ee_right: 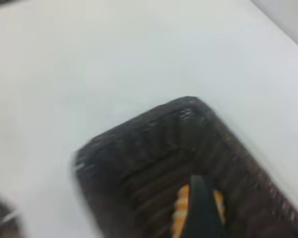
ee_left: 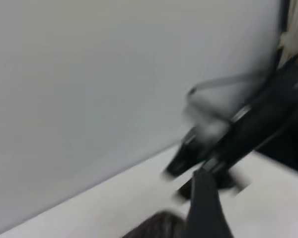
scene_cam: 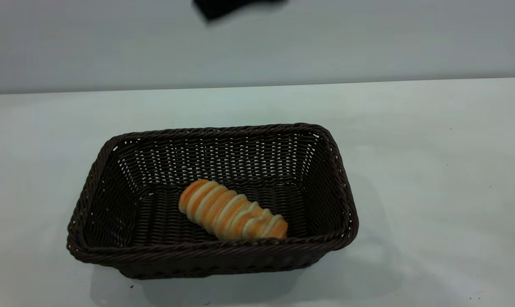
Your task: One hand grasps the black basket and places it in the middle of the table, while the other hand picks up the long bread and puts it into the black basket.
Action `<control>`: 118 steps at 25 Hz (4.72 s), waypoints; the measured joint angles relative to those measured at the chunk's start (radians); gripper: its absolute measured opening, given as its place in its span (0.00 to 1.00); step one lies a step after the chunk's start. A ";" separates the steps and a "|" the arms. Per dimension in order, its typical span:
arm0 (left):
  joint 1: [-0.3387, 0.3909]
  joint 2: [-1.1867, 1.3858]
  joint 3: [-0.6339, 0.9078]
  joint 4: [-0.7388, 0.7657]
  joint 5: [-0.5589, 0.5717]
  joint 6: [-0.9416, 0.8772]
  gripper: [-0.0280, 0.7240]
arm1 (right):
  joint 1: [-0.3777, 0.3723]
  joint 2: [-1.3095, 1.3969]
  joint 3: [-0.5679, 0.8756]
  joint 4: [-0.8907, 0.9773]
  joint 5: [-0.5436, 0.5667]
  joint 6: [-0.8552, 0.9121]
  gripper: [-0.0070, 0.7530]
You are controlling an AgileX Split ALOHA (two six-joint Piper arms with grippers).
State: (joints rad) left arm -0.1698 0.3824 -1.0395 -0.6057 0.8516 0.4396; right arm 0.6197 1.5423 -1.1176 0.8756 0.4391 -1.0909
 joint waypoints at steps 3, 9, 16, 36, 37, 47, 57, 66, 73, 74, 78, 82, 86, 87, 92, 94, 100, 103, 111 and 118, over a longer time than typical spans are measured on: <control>0.000 0.000 0.000 0.116 0.078 -0.027 0.82 | 0.000 -0.138 0.000 -0.345 0.196 0.370 0.69; 0.000 0.000 0.000 0.382 0.247 -0.212 0.82 | 0.000 -0.313 0.000 -0.780 0.595 0.852 0.64; 0.000 -0.001 0.051 0.606 0.312 -0.431 0.82 | 0.000 -0.579 0.183 -0.791 0.724 0.919 0.55; 0.000 -0.337 0.404 0.701 0.312 -0.535 0.82 | 0.000 -1.292 0.627 -0.785 0.695 0.927 0.54; 0.000 -0.365 0.404 0.702 0.312 -0.535 0.82 | 0.000 -1.295 0.629 -0.785 0.693 0.925 0.54; 0.000 -0.408 0.485 0.723 0.312 -0.536 0.82 | 0.000 -1.319 0.637 -0.786 0.680 0.921 0.51; 0.000 -0.408 0.547 0.722 0.298 -0.554 0.82 | 0.000 -1.440 0.637 -0.787 0.681 0.920 0.47; 0.000 -0.408 0.548 0.722 0.291 -0.546 0.82 | 0.000 -1.454 0.637 -0.788 0.682 0.921 0.46; 0.000 -0.408 0.550 0.722 0.291 -0.540 0.82 | 0.000 -1.454 0.637 -0.783 0.682 0.921 0.47; 0.000 -0.408 0.550 0.722 0.291 -0.540 0.82 | 0.000 -1.454 0.637 -0.783 0.682 0.921 0.47; 0.000 -0.408 0.550 0.722 0.291 -0.539 0.82 | 0.000 -1.454 0.637 -0.783 0.682 0.921 0.47; 0.000 -0.408 0.550 0.722 0.291 -0.539 0.82 | 0.000 -1.454 0.637 -0.783 0.682 0.921 0.46; 0.000 -0.408 0.550 0.722 0.291 -0.539 0.82 | -0.055 -1.454 0.637 -0.782 0.682 0.921 0.46; 0.000 -0.408 0.550 0.722 0.291 -0.539 0.82 | -0.095 -1.454 0.637 -0.782 0.682 0.921 0.46; 0.000 -0.408 0.550 0.722 0.291 -0.539 0.82 | -0.428 -1.454 0.637 -0.782 0.682 0.921 0.46; 0.000 -0.408 0.550 0.722 0.291 -0.539 0.82 | -0.562 -1.454 0.637 -0.782 0.682 0.921 0.46; 0.087 -0.408 0.550 0.723 0.291 -0.539 0.82 | -0.768 -1.454 0.637 -0.782 0.682 0.921 0.46; 0.114 -0.408 0.550 0.723 0.291 -0.539 0.82 | -0.766 -1.454 0.637 -0.782 0.682 0.921 0.46; 0.158 -0.408 0.550 0.723 0.291 -0.539 0.82 | -0.680 -1.454 0.637 -0.782 0.682 0.921 0.46; 0.158 -0.408 0.550 0.723 0.291 -0.539 0.82 | -0.679 -1.454 0.637 -0.782 0.682 0.921 0.46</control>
State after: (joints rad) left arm -0.0121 -0.0251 -0.4895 0.1173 1.1421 -0.0991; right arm -0.0590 0.0887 -0.4805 0.0933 1.1216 -0.1697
